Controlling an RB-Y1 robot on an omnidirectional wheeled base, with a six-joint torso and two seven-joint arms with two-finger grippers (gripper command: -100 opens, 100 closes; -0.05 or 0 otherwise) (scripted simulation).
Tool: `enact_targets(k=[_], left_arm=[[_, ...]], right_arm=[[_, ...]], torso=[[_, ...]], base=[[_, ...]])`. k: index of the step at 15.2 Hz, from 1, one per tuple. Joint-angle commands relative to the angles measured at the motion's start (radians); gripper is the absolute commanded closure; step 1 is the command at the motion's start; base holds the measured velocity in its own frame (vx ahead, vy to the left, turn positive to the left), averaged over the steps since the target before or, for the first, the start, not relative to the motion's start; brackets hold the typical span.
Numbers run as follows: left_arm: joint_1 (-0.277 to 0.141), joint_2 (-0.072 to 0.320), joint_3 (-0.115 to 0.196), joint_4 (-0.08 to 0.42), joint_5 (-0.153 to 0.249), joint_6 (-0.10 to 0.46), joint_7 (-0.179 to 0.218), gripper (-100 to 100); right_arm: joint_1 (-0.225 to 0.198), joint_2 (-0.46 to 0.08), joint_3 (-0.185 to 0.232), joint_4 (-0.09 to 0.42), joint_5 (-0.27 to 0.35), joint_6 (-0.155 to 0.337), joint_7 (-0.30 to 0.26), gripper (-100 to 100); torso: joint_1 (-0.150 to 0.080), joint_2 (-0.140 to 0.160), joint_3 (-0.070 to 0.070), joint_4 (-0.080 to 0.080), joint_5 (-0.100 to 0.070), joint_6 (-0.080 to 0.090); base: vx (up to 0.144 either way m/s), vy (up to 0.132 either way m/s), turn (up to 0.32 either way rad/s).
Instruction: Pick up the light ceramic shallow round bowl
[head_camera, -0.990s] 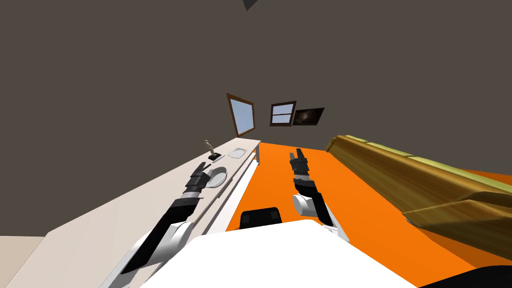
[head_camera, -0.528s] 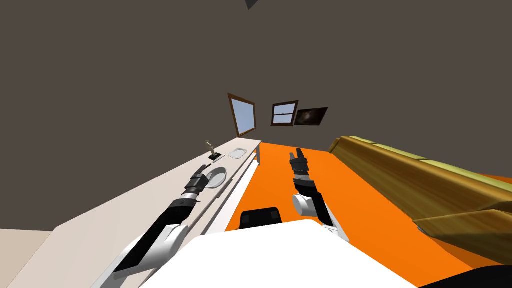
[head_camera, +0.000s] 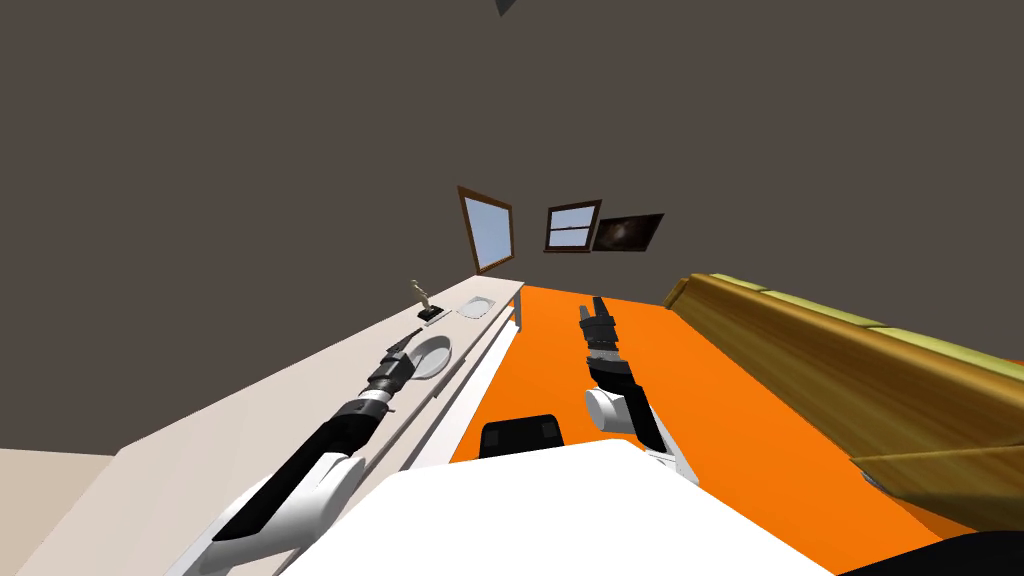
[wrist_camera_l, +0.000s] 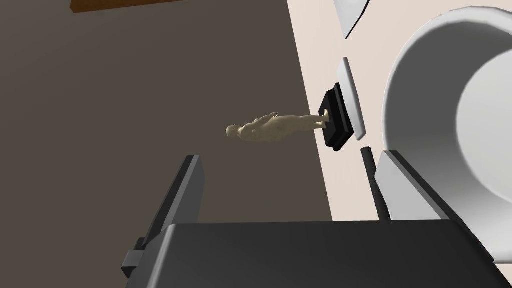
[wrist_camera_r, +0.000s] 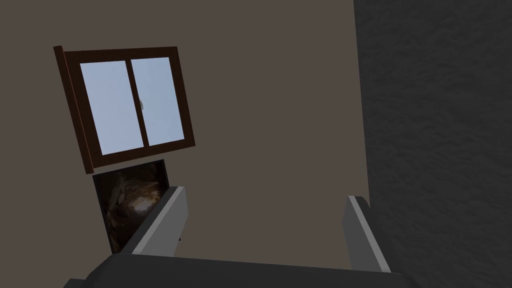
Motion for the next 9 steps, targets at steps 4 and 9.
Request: enact_targets(k=[4,9], left_arm=[[0.021,0.042,0.025,-0.009,0.057,0.105,0.017,-100],[0.032,0.061,0.037,-0.012,0.084,0.198,0.024,-100]], right_arm=[[0.0,0.0,0.0,0.0,0.0,0.0,0.0,0],[0.0,0.0,0.0,0.0,0.0,0.0,0.0,0]], torso=[[0.0,0.0,0.0,0.0,0.0,0.0],[-0.001,-0.001,-0.001,0.0,0.0,0.0]], base=[[0.035,-0.027,0.051],[0.043,-0.028,0.044]])
